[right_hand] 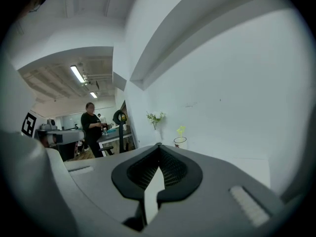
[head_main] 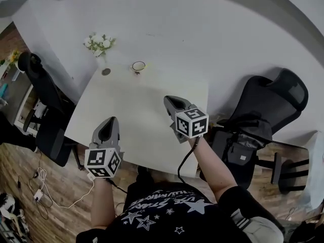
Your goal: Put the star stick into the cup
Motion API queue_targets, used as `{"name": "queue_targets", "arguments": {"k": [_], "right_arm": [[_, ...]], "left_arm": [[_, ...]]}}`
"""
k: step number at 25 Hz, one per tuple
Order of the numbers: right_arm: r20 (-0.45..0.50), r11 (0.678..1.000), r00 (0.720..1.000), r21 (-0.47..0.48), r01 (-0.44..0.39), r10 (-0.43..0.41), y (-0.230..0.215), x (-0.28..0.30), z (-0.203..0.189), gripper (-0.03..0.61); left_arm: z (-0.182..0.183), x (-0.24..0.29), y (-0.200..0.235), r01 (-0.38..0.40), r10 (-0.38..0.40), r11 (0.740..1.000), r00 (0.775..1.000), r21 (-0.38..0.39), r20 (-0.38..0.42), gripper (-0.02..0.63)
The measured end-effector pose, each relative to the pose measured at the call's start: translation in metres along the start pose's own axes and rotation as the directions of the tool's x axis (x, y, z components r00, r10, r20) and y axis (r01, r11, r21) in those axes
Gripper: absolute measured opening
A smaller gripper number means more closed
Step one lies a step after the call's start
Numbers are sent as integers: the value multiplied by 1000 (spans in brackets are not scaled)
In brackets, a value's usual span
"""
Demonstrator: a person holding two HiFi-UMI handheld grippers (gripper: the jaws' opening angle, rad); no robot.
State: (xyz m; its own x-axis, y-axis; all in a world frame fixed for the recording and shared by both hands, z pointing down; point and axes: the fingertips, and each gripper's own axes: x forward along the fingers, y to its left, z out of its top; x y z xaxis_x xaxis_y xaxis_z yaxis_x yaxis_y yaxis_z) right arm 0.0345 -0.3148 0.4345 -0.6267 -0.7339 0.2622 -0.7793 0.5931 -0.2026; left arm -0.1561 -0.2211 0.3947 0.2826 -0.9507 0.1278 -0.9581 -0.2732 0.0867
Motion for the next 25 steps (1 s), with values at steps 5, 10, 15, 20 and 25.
{"name": "queue_targets", "arguments": {"k": [5,10,15,20,25], "right_arm": [[-2,999,1000,40,-14,14,2,-33,-14,14],[3,999,1000,27,-29,29,8,-57,-21,14],[5,999,999,11,-39,38,14,-74,-26,14],[3,999,999,-13,-41,41,14,-87,-29,14],[0,999,999,-10,-44,44,11,-99,-34,14]], "left_arm": [[-5,-24,-21,-11,11,1000,1000,0,-3,3],[-11,-42,-38,-17,17,1000,1000,1,-5,3],[-15,-54,-51,-15,15,1000,1000,6,-3,3],[-16,-60,-62,-17,17,1000,1000,4,1,3],[-19,-62,-75,-8,8,1000,1000,5,-5,3]]}}
